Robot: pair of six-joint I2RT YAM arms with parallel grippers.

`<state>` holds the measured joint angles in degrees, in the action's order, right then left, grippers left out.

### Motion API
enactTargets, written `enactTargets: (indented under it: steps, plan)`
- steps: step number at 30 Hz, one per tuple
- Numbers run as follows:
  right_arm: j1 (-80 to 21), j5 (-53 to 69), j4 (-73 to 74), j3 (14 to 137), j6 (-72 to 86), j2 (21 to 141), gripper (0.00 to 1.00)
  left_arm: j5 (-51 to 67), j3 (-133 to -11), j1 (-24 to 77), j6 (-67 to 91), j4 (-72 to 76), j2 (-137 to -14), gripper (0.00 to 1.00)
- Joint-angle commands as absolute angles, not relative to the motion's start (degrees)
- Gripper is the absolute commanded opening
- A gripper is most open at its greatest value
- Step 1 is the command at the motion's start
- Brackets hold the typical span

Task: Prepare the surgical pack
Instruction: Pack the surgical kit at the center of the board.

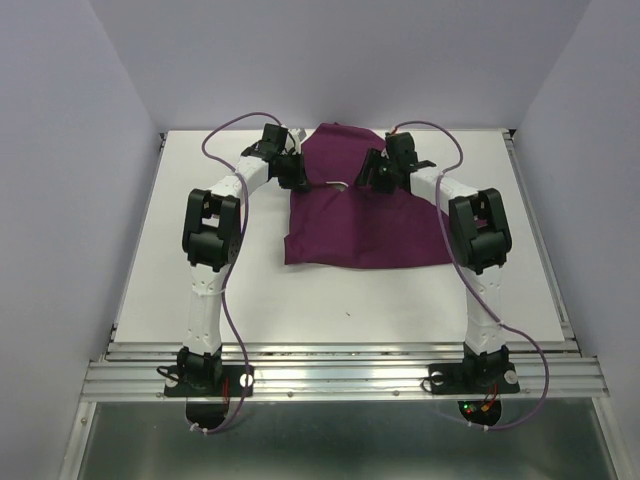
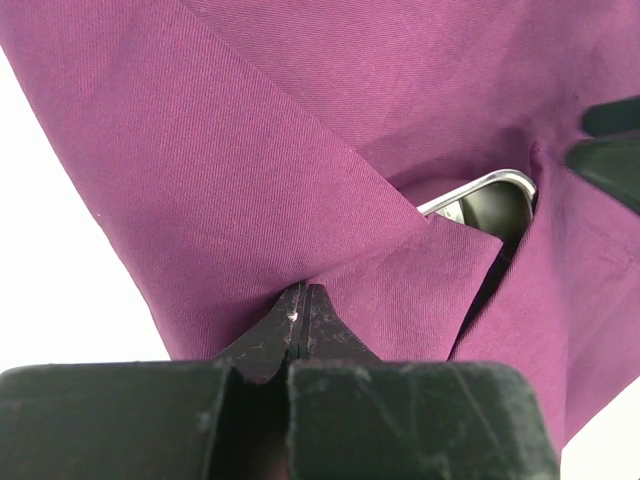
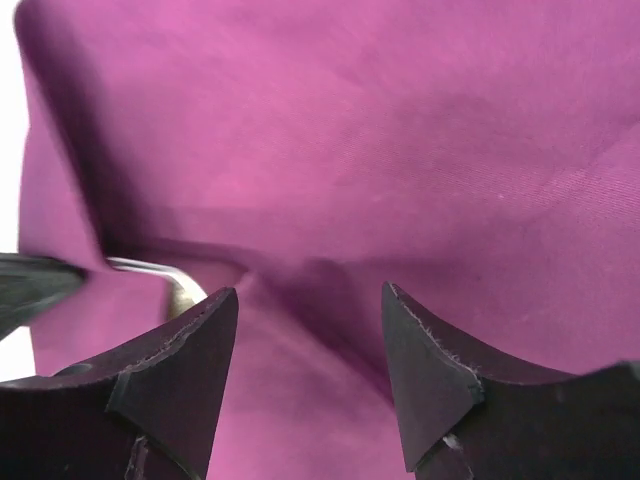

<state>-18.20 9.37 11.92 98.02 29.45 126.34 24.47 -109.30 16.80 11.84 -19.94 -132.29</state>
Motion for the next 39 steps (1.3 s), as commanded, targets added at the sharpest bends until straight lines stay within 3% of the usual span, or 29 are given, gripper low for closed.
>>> enactTargets:
  steps: [1, 7, 18, 24, 32, 36, 39]
  plan:
    - [-17.23, 18.87, 11.25, 101.69, 29.80, 128.40, 0.65, 25.58, -111.01, 17.05, 10.90, -19.16, -131.22, 0.00]
    - [-16.61, 25.22, 8.18, 101.43, 30.06, 129.99, 0.56, 25.58, -110.83, 17.14, 10.90, -19.07, -131.22, 0.00]
    - [-16.61, 30.15, 5.19, 100.99, 31.73, 130.43, 0.56, 25.58, -111.00, 17.14, 10.90, -19.16, -131.40, 0.00]
    - [-16.61, 26.29, 2.90, 96.16, 31.29, 125.43, 0.57, 25.93, -111.36, 17.31, 10.99, -19.25, -131.66, 0.00]
    - [-16.61, 15.04, 1.58, 87.82, 29.45, 115.67, 0.67, 25.23, -111.88, 17.93, 10.81, -19.60, -129.12, 0.00]
    - [-16.61, 11.17, 1.76, 83.16, 27.43, 109.71, 0.66, 20.67, -111.19, 17.67, 10.72, -20.74, -123.07, 0.00]
    - [-17.83, 9.76, 3.51, 80.78, 25.50, 106.88, 0.59, 19.08, -106.73, 16.53, 12.39, -21.01, -119.11, 0.00]
